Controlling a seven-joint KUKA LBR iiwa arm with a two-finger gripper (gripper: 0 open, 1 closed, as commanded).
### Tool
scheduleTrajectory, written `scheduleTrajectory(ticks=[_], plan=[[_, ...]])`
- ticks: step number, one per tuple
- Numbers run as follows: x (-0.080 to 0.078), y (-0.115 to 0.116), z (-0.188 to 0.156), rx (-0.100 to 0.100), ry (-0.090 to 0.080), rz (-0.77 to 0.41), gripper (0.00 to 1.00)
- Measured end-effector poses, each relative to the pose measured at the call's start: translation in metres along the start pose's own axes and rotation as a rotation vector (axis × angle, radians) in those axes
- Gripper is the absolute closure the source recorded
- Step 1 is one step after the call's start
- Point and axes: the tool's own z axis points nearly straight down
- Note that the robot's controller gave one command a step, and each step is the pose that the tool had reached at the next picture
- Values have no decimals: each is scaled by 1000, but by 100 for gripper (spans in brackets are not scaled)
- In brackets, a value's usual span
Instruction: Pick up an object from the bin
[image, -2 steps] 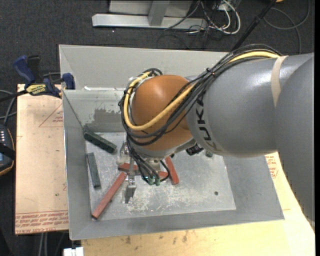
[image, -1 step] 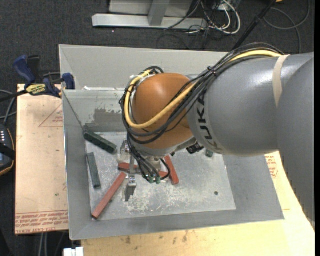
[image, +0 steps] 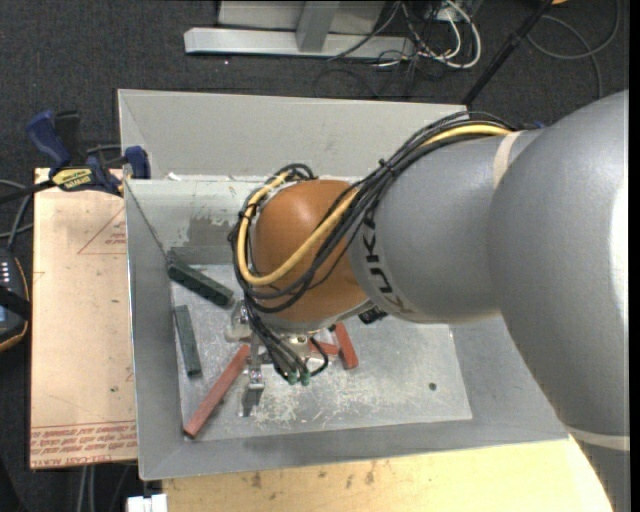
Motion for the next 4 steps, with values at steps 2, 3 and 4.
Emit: scheduleTrajectory(ticks=[2, 3, 4], plan=[[-44, 25, 68, -1, -5, -321, 0], [-44, 25, 68, -1, -5, -321, 0], [-2, 22, 65, -8, -22, -294, 100]])
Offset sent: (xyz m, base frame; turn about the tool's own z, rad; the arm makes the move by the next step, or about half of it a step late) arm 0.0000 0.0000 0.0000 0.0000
